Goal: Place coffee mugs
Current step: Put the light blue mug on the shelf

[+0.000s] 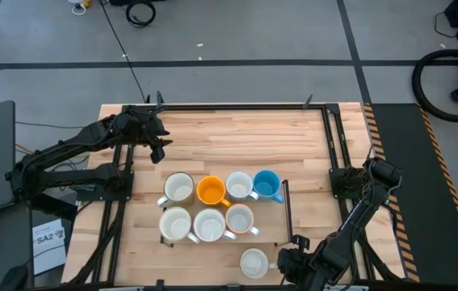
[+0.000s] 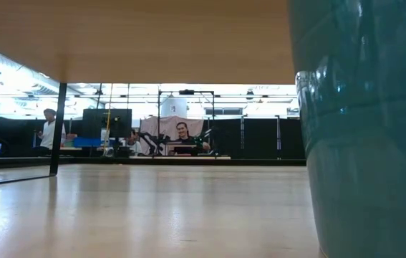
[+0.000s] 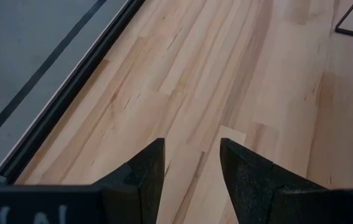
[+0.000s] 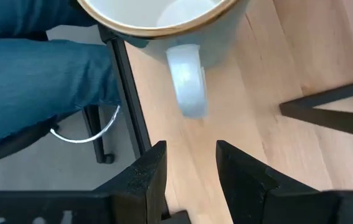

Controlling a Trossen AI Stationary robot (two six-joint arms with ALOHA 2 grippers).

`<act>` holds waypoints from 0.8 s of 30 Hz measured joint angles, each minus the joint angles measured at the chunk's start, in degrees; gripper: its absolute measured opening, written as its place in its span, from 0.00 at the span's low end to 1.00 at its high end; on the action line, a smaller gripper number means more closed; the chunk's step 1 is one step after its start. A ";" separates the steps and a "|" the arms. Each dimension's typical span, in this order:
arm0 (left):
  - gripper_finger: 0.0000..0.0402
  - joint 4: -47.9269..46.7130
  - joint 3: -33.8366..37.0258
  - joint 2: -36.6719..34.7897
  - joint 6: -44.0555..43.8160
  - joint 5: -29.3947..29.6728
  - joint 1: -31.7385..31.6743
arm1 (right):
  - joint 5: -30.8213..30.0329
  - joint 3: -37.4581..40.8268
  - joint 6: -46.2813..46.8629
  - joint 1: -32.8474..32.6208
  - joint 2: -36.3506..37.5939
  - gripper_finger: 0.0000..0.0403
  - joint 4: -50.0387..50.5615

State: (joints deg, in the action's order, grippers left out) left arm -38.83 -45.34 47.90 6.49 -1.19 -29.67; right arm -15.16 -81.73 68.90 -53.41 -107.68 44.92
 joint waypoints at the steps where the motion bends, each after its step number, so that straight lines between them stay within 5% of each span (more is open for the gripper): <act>1: 0.40 0.00 0.00 0.00 0.00 0.02 0.00 | 0.02 0.00 0.67 -0.02 0.00 0.36 -0.05; 14: 0.40 0.00 0.00 0.00 -1.39 0.01 0.00 | 4.46 -7.16 2.55 -0.50 0.09 0.31 5.84; 24: 0.40 -0.14 0.00 -0.02 -1.41 0.00 0.02 | -1.95 -10.91 -7.45 -0.13 0.13 0.29 6.25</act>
State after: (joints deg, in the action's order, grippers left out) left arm -38.97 -45.34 47.88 5.08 -1.19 -29.65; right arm -17.11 -92.64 61.46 -53.54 -107.55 51.17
